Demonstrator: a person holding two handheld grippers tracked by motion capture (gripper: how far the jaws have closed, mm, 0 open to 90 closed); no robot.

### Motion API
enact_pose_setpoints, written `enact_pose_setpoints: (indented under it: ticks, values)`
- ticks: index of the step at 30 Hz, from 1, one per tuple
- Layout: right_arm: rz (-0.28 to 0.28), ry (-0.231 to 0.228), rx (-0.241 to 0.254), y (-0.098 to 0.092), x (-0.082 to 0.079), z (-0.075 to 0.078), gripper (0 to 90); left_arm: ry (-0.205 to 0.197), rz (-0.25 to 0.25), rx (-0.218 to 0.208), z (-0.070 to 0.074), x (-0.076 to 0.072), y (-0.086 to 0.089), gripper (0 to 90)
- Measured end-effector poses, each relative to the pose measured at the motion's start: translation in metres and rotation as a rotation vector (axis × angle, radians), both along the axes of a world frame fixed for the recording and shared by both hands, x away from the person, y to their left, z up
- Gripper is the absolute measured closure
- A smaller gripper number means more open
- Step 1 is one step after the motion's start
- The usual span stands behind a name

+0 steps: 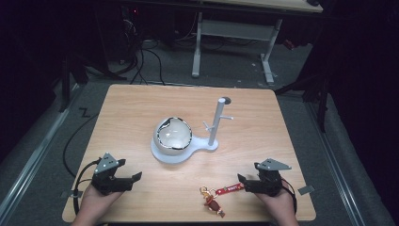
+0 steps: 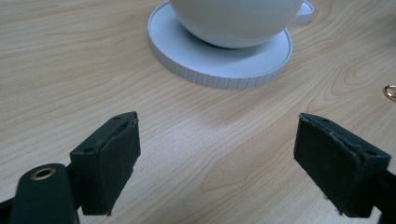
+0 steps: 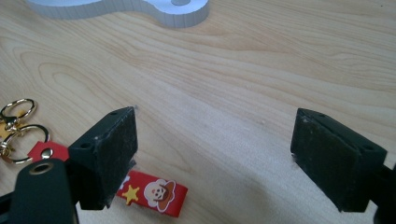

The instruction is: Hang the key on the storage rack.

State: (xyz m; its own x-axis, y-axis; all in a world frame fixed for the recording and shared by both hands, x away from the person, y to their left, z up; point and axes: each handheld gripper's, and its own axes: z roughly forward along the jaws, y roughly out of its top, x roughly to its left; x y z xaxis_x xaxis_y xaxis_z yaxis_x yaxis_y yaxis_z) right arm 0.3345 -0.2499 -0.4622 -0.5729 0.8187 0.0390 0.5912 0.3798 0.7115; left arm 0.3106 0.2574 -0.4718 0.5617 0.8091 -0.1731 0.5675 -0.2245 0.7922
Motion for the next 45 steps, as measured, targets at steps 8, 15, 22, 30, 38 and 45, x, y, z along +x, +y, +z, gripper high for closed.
enact_pose_setpoints:
  ticks: [8, 15, 22, 30, 38, 45]
  values:
    - [-0.005, -0.011, 0.019, -0.003, 0.0, 0.003, 14.8, 0.027, -0.014, 0.009, -0.008, 0.008, -0.004, 15.4]
    - [0.118, 0.012, 0.029, 0.011, -0.01, 0.004, 16.4, 0.011, -0.01, 0.012, -0.003, 0.004, -0.004, 15.4]
    - [0.32, 0.073, -0.016, 0.046, -0.015, -0.006, 26.7, 0.018, -0.014, 0.025, -0.005, 0.003, -0.002, 15.4]
    - [0.405, 0.099, -0.063, 0.07, -0.015, -0.015, 49.1, 0.007, 0.006, 0.015, -0.002, -0.005, 0.007, 15.4]
    - [0.403, 0.12, -0.081, 0.07, -0.022, -0.015, 69.6, 0.011, -0.002, 0.018, -0.003, -0.005, 0.005, 15.5]
    - [0.297, 0.118, -0.082, 0.059, -0.012, -0.015, 73.2, 0.01, -0.007, 0.018, -0.003, -0.003, 0.003, 15.5]
